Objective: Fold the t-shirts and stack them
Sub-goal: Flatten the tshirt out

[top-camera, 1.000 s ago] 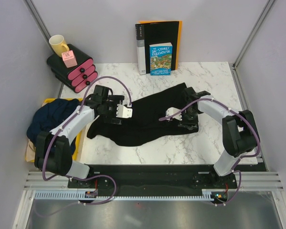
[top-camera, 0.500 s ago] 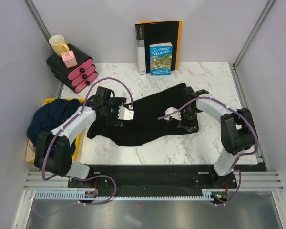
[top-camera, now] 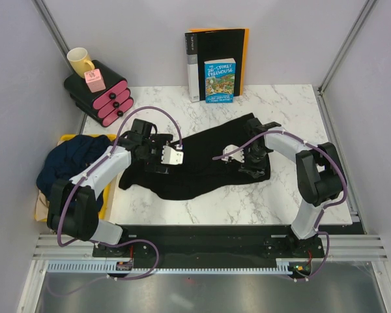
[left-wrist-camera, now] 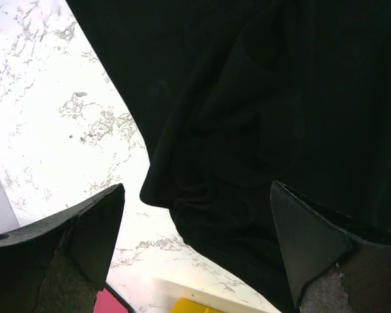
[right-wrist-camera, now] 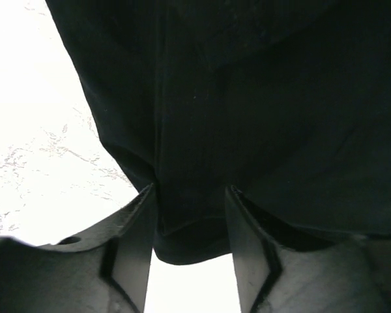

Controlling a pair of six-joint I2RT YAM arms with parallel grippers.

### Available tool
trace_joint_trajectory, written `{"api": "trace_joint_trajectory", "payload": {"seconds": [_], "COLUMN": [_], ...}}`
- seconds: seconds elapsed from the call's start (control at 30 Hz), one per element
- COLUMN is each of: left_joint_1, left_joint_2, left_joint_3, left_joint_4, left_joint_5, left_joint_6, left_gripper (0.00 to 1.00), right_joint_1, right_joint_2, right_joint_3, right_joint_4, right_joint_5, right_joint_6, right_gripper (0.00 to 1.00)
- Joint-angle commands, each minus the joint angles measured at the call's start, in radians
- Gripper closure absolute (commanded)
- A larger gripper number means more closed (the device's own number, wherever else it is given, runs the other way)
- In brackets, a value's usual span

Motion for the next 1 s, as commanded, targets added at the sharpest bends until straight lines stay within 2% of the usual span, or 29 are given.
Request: {"api": "trace_joint_trajectory", "payload": {"seconds": [0.0, 0.17, 0.6, 0.83, 0.97], "left_joint_1": [-0.004, -0.007, -0.010, -0.013, -0.019], "left_joint_2": [-0.029, -0.026, -0.024, -0.015, -0.020], "left_joint_3": [-0.011, -0.012, -0.020, -0.014, -0.018], "left_joint_4": [-0.004, -0.002, -0.002, -0.002, -0.002], "left_joint_5": [0.032, 0.035, 0.032, 0.051, 0.047], "left_joint_6": [-0.022, -0.024, -0.027, -0.035, -0.035], "left_gripper": [0.01, 0.01, 0.01, 0.01, 0.01], "right_joint_1": [0.005, 0.010, 0.033, 0.033, 0.033], "right_joint_2": [-0.003, 0.016, 0.009, -0.003, 0.008], "right_joint_3": [0.064, 0.120, 0.052, -0.017, 0.011], "right_joint_4": [-0.026, -0.079, -0.090, -0.001, 0.003], "right_joint_5": [-0.063, -0.092, -0.061, -0.006, -0.022], "right_joint_6": [0.005, 0.005, -0.025, -0.005, 0.015], "right_gripper": [0.45, 0.43, 0.41, 0.42, 0.41]}}
